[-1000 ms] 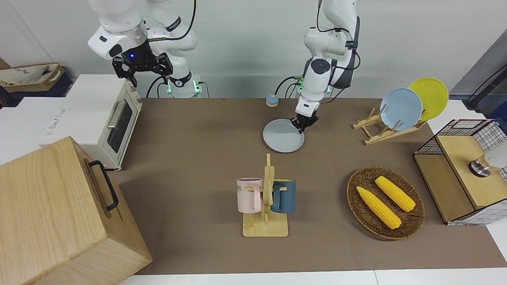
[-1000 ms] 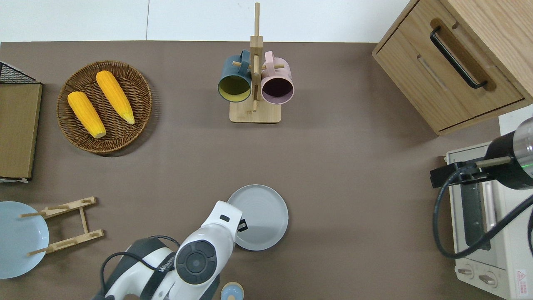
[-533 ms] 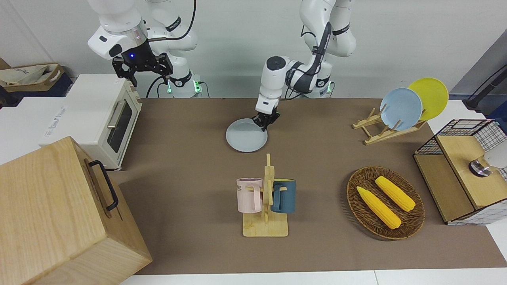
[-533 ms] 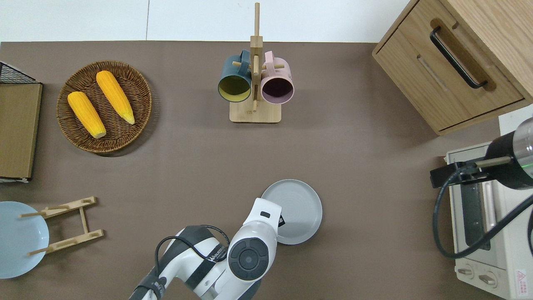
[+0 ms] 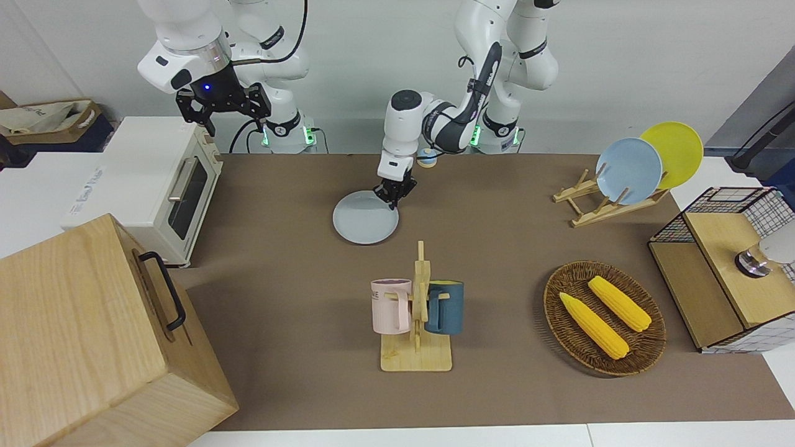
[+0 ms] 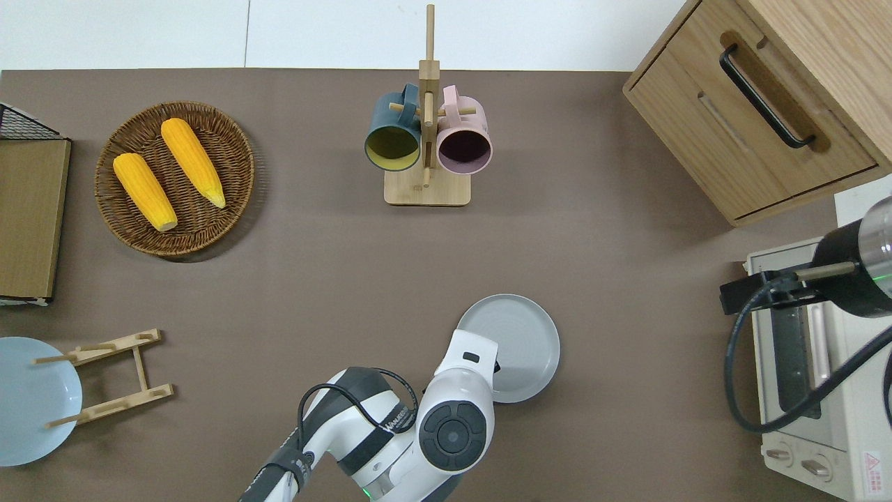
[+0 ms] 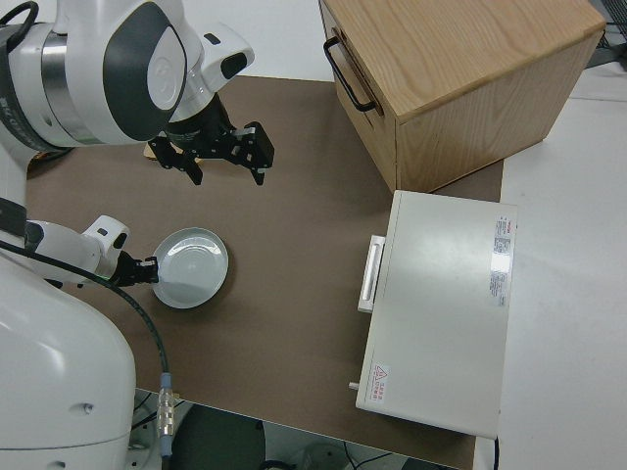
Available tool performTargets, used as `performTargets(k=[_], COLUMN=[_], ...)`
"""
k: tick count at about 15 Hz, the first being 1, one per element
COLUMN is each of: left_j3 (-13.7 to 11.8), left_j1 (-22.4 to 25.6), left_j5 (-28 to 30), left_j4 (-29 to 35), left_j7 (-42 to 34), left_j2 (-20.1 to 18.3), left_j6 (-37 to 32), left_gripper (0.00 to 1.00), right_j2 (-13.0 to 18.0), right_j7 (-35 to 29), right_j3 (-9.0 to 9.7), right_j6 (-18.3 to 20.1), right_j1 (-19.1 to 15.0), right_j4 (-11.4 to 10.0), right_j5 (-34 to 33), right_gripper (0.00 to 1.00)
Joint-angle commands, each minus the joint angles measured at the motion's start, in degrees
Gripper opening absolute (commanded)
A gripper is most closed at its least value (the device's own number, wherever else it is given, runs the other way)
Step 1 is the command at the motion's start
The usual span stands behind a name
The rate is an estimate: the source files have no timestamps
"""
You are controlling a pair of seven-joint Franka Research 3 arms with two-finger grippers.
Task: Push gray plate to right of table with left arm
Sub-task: 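Push the gray plate with the left gripper across the table toward the toaster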
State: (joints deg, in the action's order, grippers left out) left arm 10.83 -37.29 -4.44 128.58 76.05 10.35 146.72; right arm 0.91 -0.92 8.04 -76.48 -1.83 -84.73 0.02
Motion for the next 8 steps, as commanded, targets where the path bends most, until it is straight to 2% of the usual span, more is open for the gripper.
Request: performTargets(k=[1, 2, 3, 4, 8], left_j3=[-0.5, -0.5, -0.5, -0.6, -0.7], left_j1=[-0.6, -0.4, -0.2, -0.2, 0.0], left_j5=[-1.4, -1.5, -1.5, -1.4, -1.4], left_j4=[-1.2, -1.6, -2.1, -2.5, -4.8], left_j7=[0.9, 0.6, 0.1, -0.5, -1.0], left_j2=[1.4, 1.4, 1.4, 1.3, 1.3], left_j6=[-0.3, -0.5, -1.3, -2.3, -5.4], left_gripper=[0.24, 0.55, 0.97, 1.0, 1.0], right_j2=[0.1, 0.1, 0.1, 0.1, 0.1], right_j7=[-0.8, -0.7, -0.7, -0.7, -0.7], right_j3=[0.92, 0.92, 0.92, 0.92, 0.92], right_j6=[0.9, 0.9, 0.9, 0.9, 0.9], right_j1=[-1.2, -1.1, -1.1, -1.2, -1.1], right_j4=[0.5, 0.5, 0.5, 0.5, 0.5], right_j5=[0.2, 0.2, 0.2, 0.2, 0.2], right_gripper=[0.983, 0.983, 0.983, 0.983, 0.983])
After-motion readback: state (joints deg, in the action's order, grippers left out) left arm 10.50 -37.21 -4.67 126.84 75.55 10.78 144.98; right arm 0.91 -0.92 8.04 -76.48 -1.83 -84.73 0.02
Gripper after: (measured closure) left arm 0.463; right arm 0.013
